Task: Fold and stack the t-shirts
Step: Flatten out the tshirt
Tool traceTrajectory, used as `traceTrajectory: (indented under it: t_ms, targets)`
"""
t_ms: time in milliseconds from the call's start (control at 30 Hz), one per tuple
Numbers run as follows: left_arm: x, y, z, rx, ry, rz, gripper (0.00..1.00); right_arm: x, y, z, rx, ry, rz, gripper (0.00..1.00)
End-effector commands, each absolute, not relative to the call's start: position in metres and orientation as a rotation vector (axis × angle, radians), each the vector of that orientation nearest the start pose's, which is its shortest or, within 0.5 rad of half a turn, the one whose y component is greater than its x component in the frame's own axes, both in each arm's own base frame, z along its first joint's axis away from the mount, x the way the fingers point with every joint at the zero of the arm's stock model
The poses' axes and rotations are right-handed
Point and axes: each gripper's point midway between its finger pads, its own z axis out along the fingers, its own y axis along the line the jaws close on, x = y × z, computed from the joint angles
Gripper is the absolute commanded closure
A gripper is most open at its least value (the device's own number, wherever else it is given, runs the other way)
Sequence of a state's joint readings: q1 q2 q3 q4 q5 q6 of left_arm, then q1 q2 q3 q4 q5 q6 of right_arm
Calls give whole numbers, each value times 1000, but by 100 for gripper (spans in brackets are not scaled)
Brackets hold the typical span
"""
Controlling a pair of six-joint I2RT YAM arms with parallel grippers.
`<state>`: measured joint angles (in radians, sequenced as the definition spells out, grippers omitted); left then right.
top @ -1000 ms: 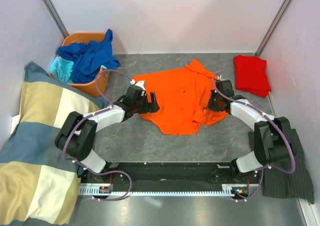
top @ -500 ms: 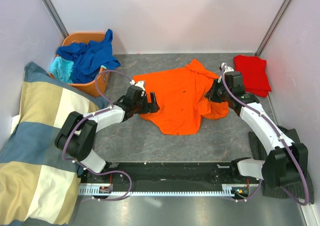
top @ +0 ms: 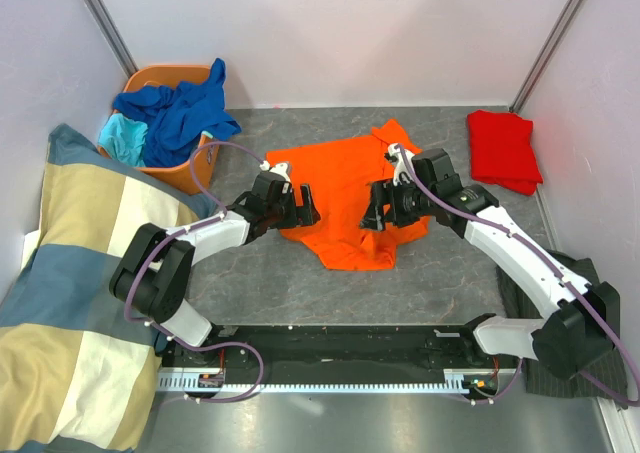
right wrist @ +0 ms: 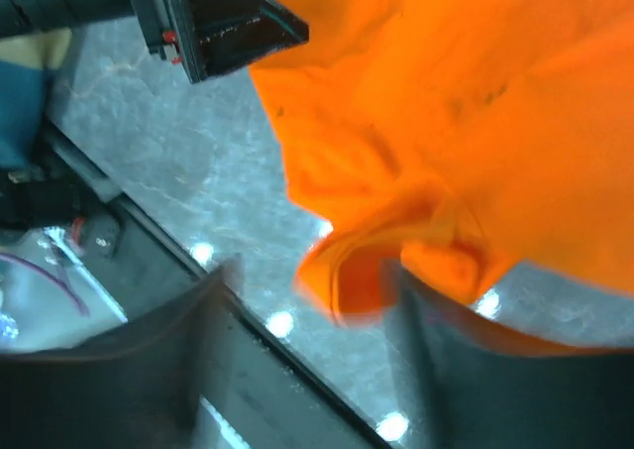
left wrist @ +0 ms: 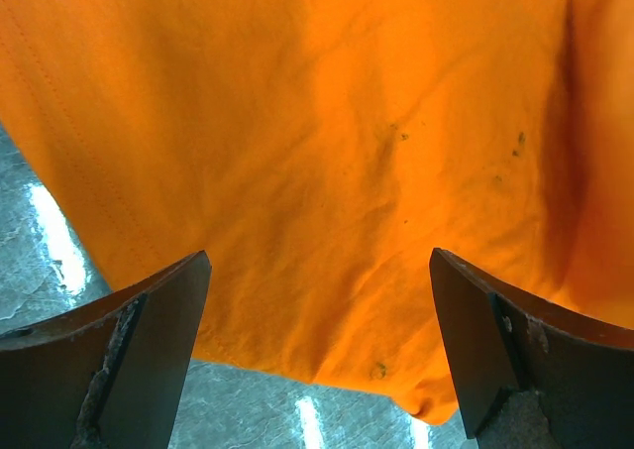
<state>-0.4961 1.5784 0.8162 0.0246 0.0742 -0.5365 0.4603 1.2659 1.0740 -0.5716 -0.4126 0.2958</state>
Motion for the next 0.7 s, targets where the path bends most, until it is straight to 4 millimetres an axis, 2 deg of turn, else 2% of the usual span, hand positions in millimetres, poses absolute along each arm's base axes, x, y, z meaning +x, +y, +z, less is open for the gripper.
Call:
traceTrajectory:
  t_ms: [0,100,167,267,333,433,500,667]
  targets:
    - [337,-229,64,-30,2377,-642,0,274,183,195,-247,2344,577,2]
    - [337,-232,64,-31,2382,-653,0,297,147,192,-53,2311,320,2]
    - [338,-233,65,-28,2381,-656,0,309,138,187,2,2313,239,2]
    - [338,-232,67,-28,2378,-650,0,321,142,177,5,2329,225,2]
    - [337,-230,68,-29,2375,-639,0,323,158,168,-40,2362,300,2]
    - [334,-226,65,-36,2381,-621,0,316,171,154,-76,2417,379,2]
    - [332,-225,63,-40,2388,-620,0,309,171,144,-63,2447,391,4]
    - [331,-226,56,-45,2405,-620,0,267,170,120,-35,2490,494,14]
